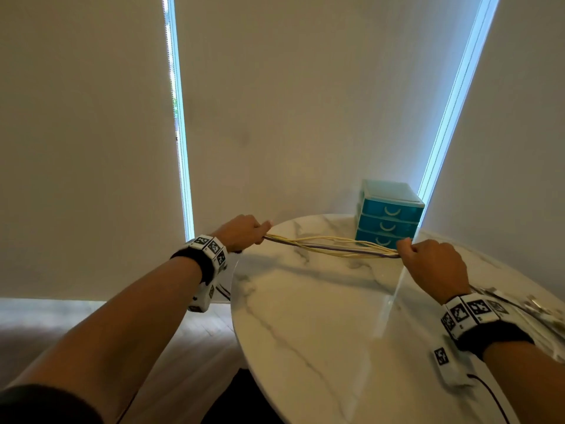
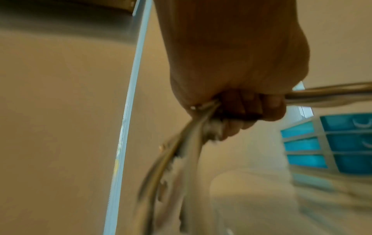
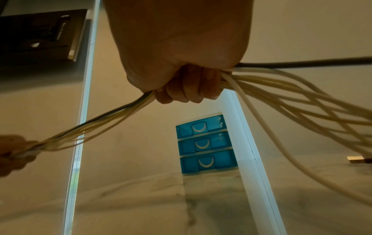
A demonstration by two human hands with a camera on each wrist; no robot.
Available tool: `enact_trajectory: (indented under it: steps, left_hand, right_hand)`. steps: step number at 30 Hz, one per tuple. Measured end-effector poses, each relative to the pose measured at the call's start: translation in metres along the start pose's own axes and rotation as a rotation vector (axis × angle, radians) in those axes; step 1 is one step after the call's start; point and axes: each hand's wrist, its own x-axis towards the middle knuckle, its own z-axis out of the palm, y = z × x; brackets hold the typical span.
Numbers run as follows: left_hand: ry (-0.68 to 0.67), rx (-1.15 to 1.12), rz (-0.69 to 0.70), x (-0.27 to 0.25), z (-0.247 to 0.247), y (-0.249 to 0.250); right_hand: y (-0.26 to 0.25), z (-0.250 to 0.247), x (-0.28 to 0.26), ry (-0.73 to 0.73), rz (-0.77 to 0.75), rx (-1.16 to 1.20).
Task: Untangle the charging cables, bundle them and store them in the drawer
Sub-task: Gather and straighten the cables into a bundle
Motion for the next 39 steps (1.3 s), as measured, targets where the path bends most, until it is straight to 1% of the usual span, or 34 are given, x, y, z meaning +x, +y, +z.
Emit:
enact_trajectory:
  steps: [2,4,5,7,9,10,12,13,14,15,17,19,20,21,22,24,26,27,28,29,31,33,35,37,39]
  left_hand:
    - [0.111,0.165,0.062,0.001,0.0,-0.007]
    - [0.161,0.256,0.062,0.001,0.005,-0.02]
    - [0.147,0.272,0.057,0.0,0.009,-0.027]
    - [0.07,0.224,0.049,-0.004,0.021,-0.042]
    - [-0.002,0.183,-0.026,-0.007,0.036,-0.056]
    - [-0.014,0.18,-0.093,-0.007,0.044,-0.063]
    - [0.011,0.167,-0.202,-0.005,0.057,-0.072]
    - [0.04,0.167,-0.222,-0.001,0.059,-0.074]
    - [0.066,0.187,-0.211,0.002,0.058,-0.073]
    - [0.081,0.209,-0.172,0.007,0.055,-0.067]
    - [0.106,0.216,-0.014,0.017,0.046,-0.039]
    - [0.165,0.068,0.178,0.018,0.045,0.011]
    - [0.161,-0.041,0.239,0.015,0.047,0.044]
    - [0.11,-0.145,0.268,0.008,0.051,0.079]
    - [0.014,-0.24,0.276,-0.001,0.055,0.115]
    - [-0.207,-0.395,0.233,-0.012,0.069,0.175]
    - [-0.411,-0.531,0.158,-0.017,0.085,0.206]
    - [-0.483,-0.55,0.118,-0.018,0.093,0.213]
    - [-0.502,-0.527,0.084,-0.017,0.1,0.215]
    - [-0.467,-0.478,0.067,-0.018,0.103,0.216]
    - [-0.298,-0.392,0.096,-0.014,0.104,0.215]
    - [-0.156,-0.283,0.157,-0.006,0.1,0.212]
    - [-0.033,-0.102,0.204,0.005,0.097,0.205]
    - [0.074,0.004,0.208,0.013,0.092,0.197]
    - [0.161,0.052,0.207,0.018,0.082,0.19]
  right_hand:
    - [-0.005,0.004,-0.006,-0.004,-0.022,0.01]
    - [-0.011,0.008,-0.011,-0.05,-0.068,-0.022]
    - [-0.015,0.009,-0.014,-0.09,-0.104,-0.067]
    - [-0.023,0.014,-0.021,-0.163,-0.208,-0.228]
    - [-0.036,0.018,-0.029,-0.175,-0.29,-0.321]
    - [-0.042,0.02,-0.032,-0.178,-0.311,-0.325]
    - [-0.047,0.021,-0.032,-0.205,-0.322,-0.337]
    - [-0.047,0.021,-0.03,-0.22,-0.297,-0.327]
    - [-0.047,0.021,-0.029,-0.23,-0.268,-0.299]
    - [-0.045,0.022,-0.027,-0.232,-0.262,-0.285]
    - [-0.043,0.022,-0.025,-0.227,-0.266,-0.32]
    - [-0.042,0.025,-0.027,-0.193,-0.332,-0.399]
    - [-0.044,0.024,-0.03,-0.186,-0.365,-0.425]
    - [-0.047,0.022,-0.033,-0.193,-0.382,-0.434]
    - [-0.049,0.02,-0.035,-0.191,-0.386,-0.427]
    - [-0.051,0.017,-0.038,-0.175,-0.365,-0.385]
    - [-0.047,0.014,-0.038,-0.178,-0.306,-0.304]
    - [-0.043,0.013,-0.039,-0.187,-0.295,-0.29]
    - [-0.04,0.013,-0.04,-0.199,-0.289,-0.298]
    - [-0.038,0.013,-0.04,-0.208,-0.293,-0.303]
    - [-0.036,0.015,-0.04,-0.207,-0.308,-0.254]
    - [-0.036,0.013,-0.037,-0.215,-0.28,-0.11]
    - [-0.032,0.008,-0.031,-0.235,-0.257,0.008]
    - [-0.021,0.0,-0.026,-0.269,-0.213,0.045]
    - [-0.004,-0.011,-0.023,-0.308,-0.166,0.058]
